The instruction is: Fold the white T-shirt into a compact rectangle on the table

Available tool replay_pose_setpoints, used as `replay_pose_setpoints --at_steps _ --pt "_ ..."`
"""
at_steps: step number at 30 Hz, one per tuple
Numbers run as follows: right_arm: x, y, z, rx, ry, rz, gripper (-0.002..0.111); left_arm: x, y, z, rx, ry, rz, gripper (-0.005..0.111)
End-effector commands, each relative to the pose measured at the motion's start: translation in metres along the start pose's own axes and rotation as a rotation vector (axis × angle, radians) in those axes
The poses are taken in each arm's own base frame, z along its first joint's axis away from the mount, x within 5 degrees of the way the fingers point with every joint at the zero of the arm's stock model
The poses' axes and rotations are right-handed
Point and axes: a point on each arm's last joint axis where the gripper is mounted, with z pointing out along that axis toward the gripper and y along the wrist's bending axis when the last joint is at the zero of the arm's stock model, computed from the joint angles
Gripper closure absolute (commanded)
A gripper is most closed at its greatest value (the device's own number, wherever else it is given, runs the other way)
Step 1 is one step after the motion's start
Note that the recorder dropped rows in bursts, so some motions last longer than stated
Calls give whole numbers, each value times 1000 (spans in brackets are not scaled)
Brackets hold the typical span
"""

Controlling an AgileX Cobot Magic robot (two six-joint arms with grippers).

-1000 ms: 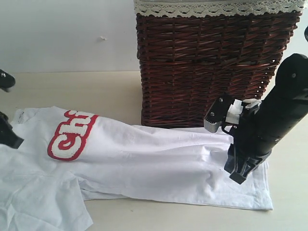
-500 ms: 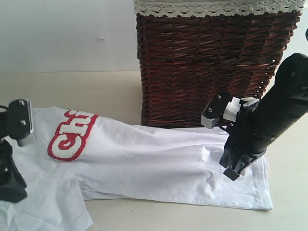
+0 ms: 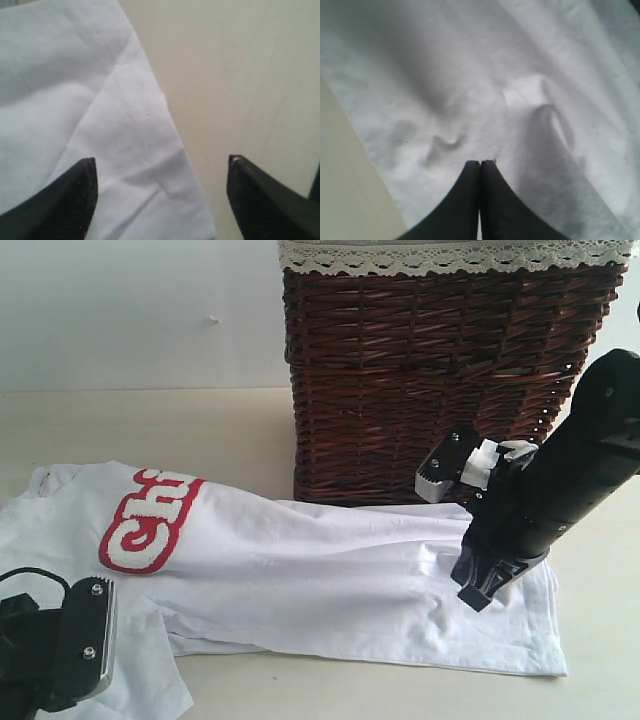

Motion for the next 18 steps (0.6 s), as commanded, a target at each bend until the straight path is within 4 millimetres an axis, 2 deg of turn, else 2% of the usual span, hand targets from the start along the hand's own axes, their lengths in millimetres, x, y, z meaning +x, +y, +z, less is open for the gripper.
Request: replay_pose_setpoints --at_steps 1,12,18 --pt "0 -1 0 0 -6 8 108 2 0 7 -84 -44 -3 38" --pt "0 -1 0 -6 -12 19 108 7 -2 14 -116 -57 -5 38" --pt "0 0 0 -8 -11 19 108 11 -3 24 -96 -32 -12 38"
